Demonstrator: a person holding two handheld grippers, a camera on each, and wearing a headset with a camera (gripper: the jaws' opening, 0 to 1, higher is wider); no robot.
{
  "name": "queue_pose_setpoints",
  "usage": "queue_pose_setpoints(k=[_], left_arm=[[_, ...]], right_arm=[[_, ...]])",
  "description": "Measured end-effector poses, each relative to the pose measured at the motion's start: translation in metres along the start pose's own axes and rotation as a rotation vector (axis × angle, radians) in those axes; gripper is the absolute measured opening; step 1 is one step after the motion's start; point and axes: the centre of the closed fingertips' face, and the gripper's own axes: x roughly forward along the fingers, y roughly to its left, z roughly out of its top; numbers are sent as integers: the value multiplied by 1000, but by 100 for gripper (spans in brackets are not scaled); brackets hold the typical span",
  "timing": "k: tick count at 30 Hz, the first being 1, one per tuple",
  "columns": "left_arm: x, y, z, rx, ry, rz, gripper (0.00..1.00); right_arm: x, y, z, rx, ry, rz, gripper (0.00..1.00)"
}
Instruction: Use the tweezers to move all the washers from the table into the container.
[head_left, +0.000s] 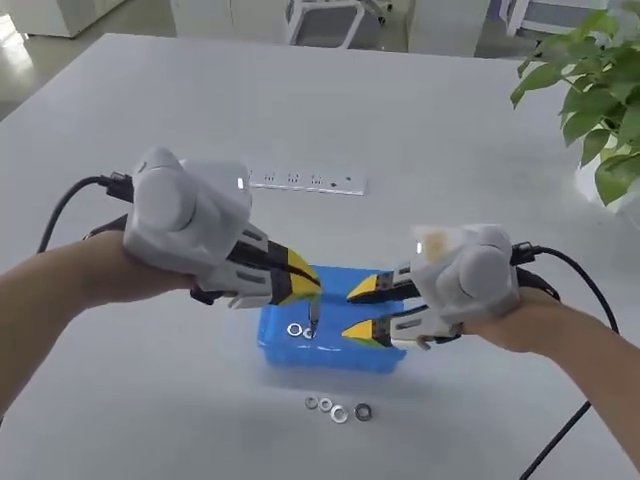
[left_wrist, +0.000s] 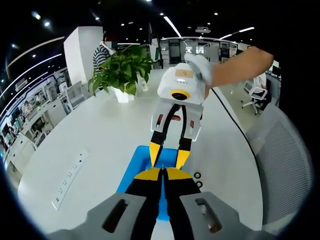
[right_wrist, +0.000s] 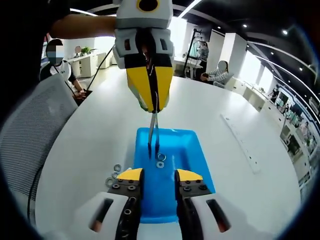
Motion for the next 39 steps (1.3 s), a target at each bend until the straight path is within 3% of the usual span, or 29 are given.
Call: queue_pose_setpoints(k=[17, 29, 39], left_arm=[[-14, -11, 7, 7, 1, -5, 5], [-22, -14, 12, 20, -2, 1, 5], [-29, -25, 18, 30, -8, -11, 5]], right_arm=[[-30, 20, -11, 75, 7, -40, 36], [-40, 28, -17, 116, 10, -66, 43], [-43, 34, -19, 124, 18, -70, 44]])
